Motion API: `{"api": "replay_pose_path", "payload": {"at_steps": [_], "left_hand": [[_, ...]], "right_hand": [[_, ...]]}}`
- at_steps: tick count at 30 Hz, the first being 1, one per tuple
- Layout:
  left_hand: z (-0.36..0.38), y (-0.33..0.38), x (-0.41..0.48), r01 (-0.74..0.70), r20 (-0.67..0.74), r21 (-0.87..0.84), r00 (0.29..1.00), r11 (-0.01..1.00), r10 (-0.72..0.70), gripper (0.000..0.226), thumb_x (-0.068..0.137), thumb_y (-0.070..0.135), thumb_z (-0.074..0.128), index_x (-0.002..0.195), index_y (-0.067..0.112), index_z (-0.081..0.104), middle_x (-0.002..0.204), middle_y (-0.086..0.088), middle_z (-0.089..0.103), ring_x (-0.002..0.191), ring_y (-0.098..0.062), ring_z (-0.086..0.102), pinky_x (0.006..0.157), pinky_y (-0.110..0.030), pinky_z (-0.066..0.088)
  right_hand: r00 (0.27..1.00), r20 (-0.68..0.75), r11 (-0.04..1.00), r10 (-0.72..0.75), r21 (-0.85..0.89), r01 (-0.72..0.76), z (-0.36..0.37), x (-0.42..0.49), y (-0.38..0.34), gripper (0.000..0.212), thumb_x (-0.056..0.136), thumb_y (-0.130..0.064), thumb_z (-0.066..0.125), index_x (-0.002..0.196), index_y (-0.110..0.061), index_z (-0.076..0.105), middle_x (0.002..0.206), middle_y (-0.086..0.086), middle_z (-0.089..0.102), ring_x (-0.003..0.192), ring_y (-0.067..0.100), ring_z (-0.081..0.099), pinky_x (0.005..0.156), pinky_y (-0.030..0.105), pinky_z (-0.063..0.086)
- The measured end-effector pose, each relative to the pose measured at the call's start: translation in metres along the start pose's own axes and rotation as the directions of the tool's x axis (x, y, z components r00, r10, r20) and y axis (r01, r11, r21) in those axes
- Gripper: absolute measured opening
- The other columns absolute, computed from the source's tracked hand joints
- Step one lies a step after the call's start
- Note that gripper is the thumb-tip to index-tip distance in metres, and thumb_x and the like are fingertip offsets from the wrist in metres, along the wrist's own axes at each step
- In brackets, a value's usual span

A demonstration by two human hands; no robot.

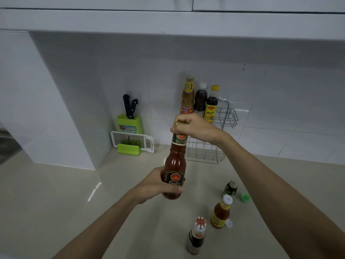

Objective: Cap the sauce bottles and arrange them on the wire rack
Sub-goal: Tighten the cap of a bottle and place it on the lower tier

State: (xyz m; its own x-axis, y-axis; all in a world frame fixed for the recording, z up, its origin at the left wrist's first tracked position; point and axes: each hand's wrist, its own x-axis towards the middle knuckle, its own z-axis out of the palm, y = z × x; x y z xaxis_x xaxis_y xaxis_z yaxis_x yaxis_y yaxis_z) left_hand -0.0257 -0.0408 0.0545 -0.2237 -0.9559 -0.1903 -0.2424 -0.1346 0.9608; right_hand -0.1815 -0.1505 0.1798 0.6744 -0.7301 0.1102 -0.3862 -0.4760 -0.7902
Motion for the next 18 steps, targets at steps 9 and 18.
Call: {"api": "replay_pose_path", "payload": {"at_steps": [9,18], "left_hand": [[0.016,-0.023,0.038,0.026,-0.196,0.029,0.980,0.999,-0.020,0.057,0.055,0.036,0.088,0.106,0.021,0.068,0.099,0.001,0.075,0.094,-0.015,0.071,0.090,-0.038,0.057],[0.000,-0.036,0.105,0.106,0.072,0.149,0.990,0.983,-0.118,0.089,0.060,0.027,0.085,0.138,0.021,0.043,0.137,0.000,0.056,0.129,-0.014,0.050,0.106,-0.039,0.046]], "right_hand": [[0.964,-0.013,0.963,0.265,0.049,-0.265,0.046,-0.033,0.066,0.050,0.075,-0.048,0.075,0.115,-0.021,0.060,0.103,-0.009,0.064,0.091,0.009,0.064,0.061,0.024,0.057],[0.891,-0.238,0.907,0.386,0.273,-0.320,0.035,-0.023,0.118,0.044,0.072,-0.032,0.082,0.109,-0.018,0.062,0.105,-0.003,0.065,0.098,0.019,0.065,0.071,0.040,0.062]]}}
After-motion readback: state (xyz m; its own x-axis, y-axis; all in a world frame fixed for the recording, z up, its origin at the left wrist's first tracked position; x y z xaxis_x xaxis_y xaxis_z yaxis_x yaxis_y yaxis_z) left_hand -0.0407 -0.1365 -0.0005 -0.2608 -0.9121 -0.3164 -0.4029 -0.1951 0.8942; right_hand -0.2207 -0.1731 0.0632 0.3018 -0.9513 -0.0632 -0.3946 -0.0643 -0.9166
